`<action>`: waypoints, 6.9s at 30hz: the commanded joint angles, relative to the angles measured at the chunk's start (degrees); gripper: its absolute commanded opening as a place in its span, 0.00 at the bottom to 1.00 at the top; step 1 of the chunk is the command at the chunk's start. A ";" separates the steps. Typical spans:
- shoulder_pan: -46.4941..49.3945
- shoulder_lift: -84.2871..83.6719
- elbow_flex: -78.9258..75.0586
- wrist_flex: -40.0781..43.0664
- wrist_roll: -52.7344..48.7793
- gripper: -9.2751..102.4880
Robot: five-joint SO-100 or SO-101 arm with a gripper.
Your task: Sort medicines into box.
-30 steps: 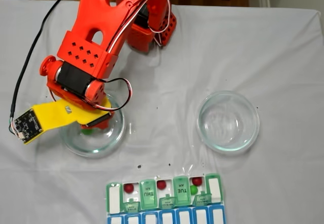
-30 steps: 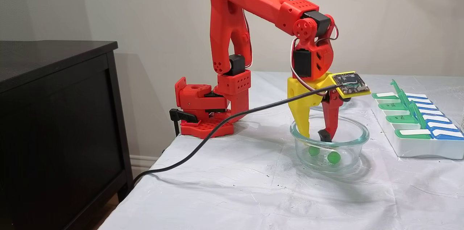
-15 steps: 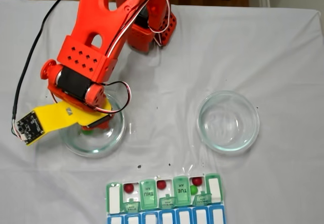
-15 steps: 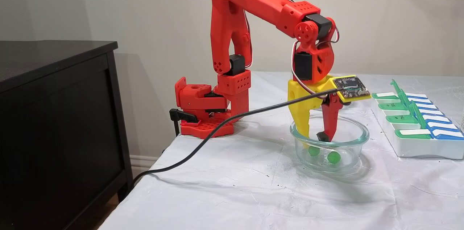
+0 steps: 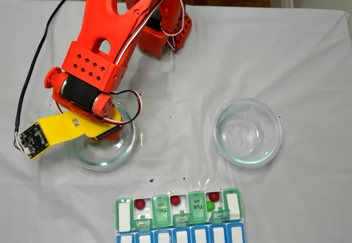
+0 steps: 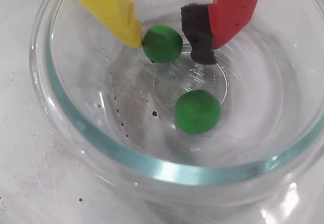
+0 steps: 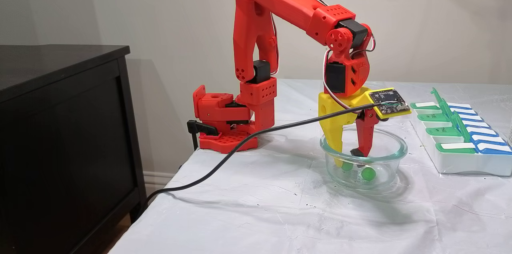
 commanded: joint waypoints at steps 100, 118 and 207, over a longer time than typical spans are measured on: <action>-31.11 21.09 12.04 -36.47 40.96 0.08; -30.50 6.15 2.02 -41.57 42.19 0.08; -1.23 28.65 4.22 -5.36 2.11 0.09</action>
